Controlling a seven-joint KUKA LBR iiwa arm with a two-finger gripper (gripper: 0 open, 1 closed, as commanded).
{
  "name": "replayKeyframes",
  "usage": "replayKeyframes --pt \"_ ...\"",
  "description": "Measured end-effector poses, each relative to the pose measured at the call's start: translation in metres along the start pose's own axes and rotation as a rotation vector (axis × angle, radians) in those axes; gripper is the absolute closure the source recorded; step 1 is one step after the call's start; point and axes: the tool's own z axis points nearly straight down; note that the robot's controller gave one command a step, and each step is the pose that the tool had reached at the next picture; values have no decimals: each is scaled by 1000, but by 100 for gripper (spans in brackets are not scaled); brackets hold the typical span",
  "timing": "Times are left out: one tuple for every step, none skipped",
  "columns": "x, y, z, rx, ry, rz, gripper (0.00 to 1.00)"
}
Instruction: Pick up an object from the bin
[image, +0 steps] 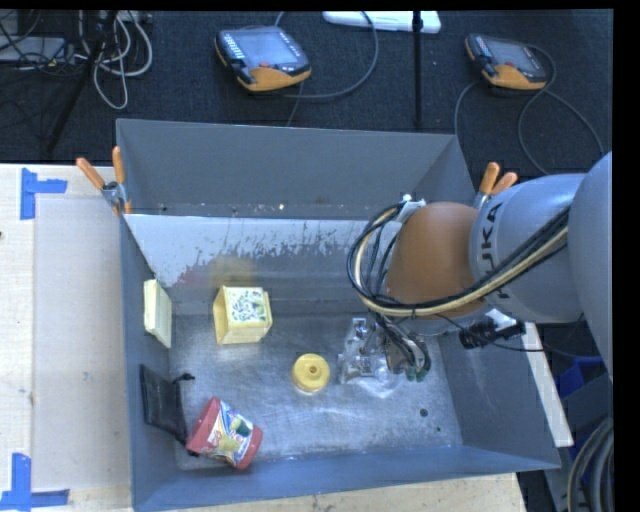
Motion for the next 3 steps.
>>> replayKeyframes --pt "0 0 0 0 0 0 100" --pt "-10 -1 -40 1 3 8 100" --pt "7 -7 -68 0 -6 36 100"
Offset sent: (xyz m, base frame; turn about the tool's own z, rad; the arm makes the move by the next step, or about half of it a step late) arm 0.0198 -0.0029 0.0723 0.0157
